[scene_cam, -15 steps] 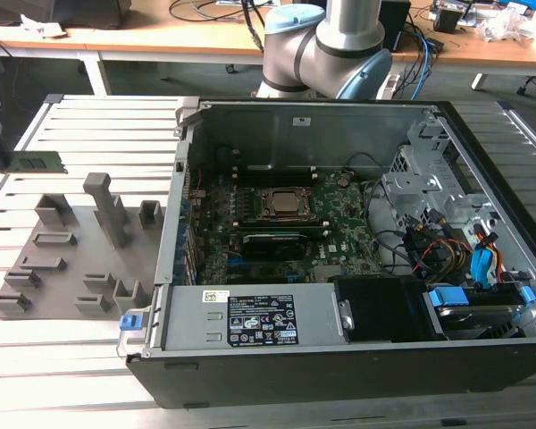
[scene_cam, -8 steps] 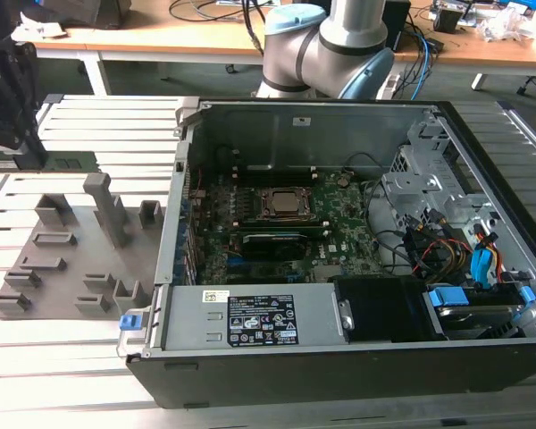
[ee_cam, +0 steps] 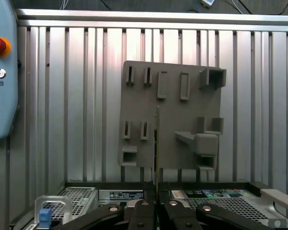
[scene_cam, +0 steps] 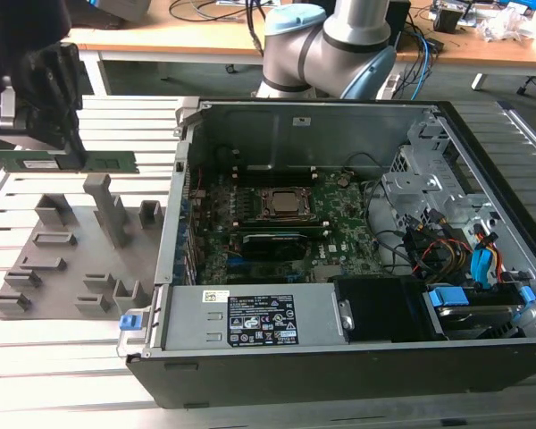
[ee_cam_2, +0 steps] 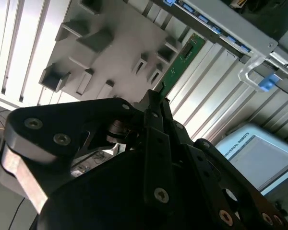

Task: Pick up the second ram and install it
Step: 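Pick up the second ram and move it above second insertion slot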

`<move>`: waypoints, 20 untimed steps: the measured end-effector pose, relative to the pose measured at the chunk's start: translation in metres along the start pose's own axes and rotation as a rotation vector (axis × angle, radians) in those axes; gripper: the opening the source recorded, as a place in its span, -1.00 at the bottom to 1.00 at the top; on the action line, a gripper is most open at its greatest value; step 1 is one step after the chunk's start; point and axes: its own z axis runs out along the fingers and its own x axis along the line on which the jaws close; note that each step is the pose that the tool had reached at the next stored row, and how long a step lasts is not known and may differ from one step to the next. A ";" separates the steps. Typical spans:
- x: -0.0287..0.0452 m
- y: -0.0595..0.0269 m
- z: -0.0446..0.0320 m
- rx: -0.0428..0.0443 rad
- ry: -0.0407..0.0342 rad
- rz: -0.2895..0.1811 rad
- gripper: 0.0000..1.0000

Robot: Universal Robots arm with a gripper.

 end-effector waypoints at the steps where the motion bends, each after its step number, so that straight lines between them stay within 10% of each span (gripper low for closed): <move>1: 0.0000 -0.0035 -0.0001 0.0000 0.0000 0.000 -0.73; 20: 0.0005 -0.0737 -0.0020 -0.0002 0.0008 0.000 -0.73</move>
